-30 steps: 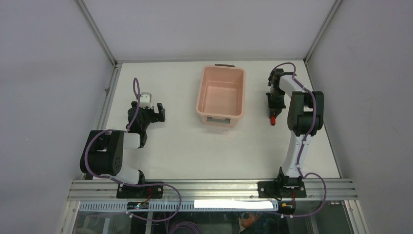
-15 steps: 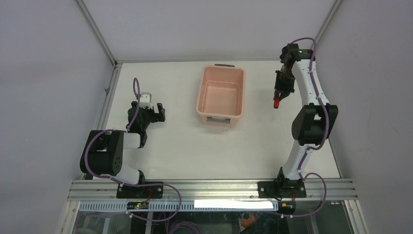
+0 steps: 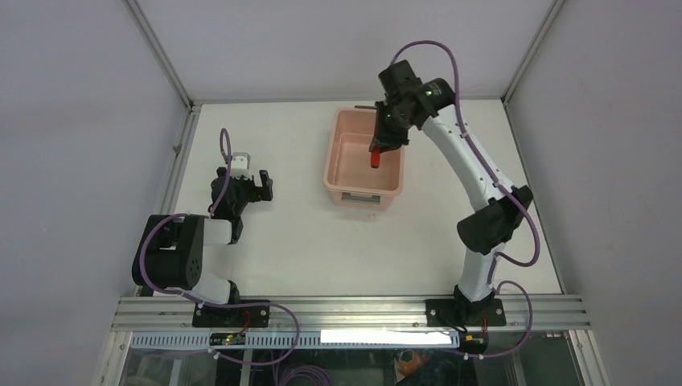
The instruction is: Put the screwdriver in the bin
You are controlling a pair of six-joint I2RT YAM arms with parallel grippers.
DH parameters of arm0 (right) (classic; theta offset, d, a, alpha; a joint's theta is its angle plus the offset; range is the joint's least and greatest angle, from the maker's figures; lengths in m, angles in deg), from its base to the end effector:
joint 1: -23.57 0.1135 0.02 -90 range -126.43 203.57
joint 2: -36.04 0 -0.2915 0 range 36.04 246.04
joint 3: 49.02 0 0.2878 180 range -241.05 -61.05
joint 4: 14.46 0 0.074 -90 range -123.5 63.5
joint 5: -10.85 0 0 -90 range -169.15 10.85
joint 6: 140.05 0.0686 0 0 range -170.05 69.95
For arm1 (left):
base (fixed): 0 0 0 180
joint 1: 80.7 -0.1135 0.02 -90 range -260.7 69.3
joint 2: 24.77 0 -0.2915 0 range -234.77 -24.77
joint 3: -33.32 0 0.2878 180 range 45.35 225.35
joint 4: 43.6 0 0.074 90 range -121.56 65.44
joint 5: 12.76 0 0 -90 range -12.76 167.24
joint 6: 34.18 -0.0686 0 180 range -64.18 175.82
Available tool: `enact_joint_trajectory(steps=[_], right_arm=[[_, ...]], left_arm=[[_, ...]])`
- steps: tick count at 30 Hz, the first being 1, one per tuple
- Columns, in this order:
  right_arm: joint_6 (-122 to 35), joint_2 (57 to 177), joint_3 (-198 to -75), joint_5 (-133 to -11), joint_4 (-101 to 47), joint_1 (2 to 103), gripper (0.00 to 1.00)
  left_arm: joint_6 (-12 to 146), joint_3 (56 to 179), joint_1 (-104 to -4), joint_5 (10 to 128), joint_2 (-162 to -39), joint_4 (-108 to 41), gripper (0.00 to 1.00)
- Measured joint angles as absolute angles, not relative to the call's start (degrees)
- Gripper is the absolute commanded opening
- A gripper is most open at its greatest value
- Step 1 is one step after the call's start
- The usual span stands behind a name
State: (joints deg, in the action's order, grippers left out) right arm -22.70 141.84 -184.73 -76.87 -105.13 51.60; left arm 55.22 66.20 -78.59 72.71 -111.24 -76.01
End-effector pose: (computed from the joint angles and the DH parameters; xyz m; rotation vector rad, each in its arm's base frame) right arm 0.3681 0.1991 0.4131 -0.0299 2.6833 0.3726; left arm 0.3052 -0.0167 0.1214 0.0984 1.9379 -0.0942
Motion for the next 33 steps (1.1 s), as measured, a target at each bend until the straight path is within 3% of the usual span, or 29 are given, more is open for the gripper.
enact_joint_trajectory(steps=[12, 20, 25, 33], right_arm=[[-19.7, 159.3, -173.3, -80.2, -88.8, 56.3, 0.0], [-18.8, 163.3, -165.7, -84.9, -82.7, 56.8, 0.0], [-18.4, 163.5, -164.8, -85.7, -81.1, 56.8, 0.35], [-18.4, 163.1, -164.5, -88.2, -80.3, 57.0, 0.55]], left_arm=[[55.2, 66.2, -78.6, 72.7, -111.2, -76.0, 0.99], [55.2, 66.2, -78.6, 72.7, -111.2, -76.0, 0.99], [55.2, 66.2, -78.6, 72.7, -111.2, -76.0, 0.99], [55.2, 66.2, -78.6, 72.7, -111.2, -76.0, 0.99]])
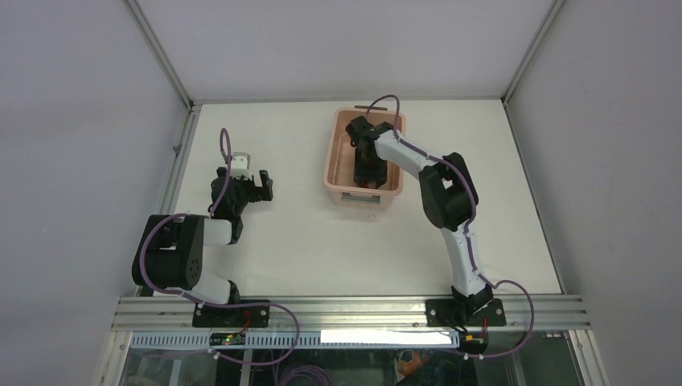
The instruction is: Put the screwdriver in the bin
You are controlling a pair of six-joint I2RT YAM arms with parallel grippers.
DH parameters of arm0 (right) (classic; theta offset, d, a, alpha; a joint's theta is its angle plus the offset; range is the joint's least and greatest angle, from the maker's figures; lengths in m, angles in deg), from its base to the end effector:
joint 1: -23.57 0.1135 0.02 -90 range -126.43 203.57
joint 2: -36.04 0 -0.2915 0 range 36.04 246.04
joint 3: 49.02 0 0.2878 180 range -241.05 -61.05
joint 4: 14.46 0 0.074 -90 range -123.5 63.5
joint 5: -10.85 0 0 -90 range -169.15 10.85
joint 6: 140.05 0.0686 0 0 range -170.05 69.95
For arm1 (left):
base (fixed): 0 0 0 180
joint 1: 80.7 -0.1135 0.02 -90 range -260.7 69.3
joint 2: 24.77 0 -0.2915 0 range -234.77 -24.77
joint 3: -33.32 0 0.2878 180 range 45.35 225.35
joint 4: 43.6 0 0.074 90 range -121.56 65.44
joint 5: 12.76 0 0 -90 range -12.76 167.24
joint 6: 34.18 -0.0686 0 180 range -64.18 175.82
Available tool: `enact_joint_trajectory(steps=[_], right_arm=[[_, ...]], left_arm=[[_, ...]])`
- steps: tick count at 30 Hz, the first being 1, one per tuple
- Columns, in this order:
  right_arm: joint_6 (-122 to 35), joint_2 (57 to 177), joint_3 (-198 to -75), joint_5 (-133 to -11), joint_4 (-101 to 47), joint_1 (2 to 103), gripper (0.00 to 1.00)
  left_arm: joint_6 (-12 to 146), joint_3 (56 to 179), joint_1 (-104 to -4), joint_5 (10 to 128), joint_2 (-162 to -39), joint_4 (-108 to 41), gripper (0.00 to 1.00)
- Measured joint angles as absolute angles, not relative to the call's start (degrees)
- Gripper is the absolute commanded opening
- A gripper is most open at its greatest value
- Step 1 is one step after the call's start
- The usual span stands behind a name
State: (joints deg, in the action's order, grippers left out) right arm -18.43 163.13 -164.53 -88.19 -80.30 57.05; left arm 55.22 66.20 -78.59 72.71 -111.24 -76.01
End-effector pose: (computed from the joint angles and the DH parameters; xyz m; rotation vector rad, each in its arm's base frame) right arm 0.4302 0.2716 0.1499 -0.0216 2.8722 -0.0211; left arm 0.3052 -0.0167 0.1214 0.0984 1.9379 -0.0942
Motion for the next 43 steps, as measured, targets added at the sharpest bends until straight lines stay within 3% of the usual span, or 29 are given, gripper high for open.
enact_joint_trajectory(steps=[2, 4, 5, 15, 24, 33, 43], right_arm=[[-18.7, 162.4, -164.6, -88.8, -80.9, 57.0, 0.66], [-19.4, 160.9, -165.1, -89.2, -81.9, 57.0, 0.92], [-19.8, 160.0, -165.3, -89.2, -82.2, 57.0, 0.98], [-29.0, 135.9, -165.8, -83.7, -79.8, 54.0, 0.99], [-34.1, 109.9, -139.2, -75.8, -65.4, 34.5, 0.99], [-36.2, 102.9, -111.6, -80.2, -55.2, 30.2, 0.99], [-34.0, 97.8, -98.4, -82.9, -41.5, 30.1, 0.99]], left_arm=[[55.2, 66.2, -78.6, 72.7, -111.2, -76.0, 0.99], [55.2, 66.2, -78.6, 72.7, -111.2, -76.0, 0.99], [55.2, 66.2, -78.6, 72.7, -111.2, -76.0, 0.99], [55.2, 66.2, -78.6, 72.7, -111.2, -76.0, 0.99], [55.2, 66.2, -78.6, 72.7, -111.2, -76.0, 0.99], [55.2, 66.2, -78.6, 72.7, -111.2, -76.0, 0.99], [55.2, 66.2, -78.6, 72.7, -111.2, -76.0, 0.99]])
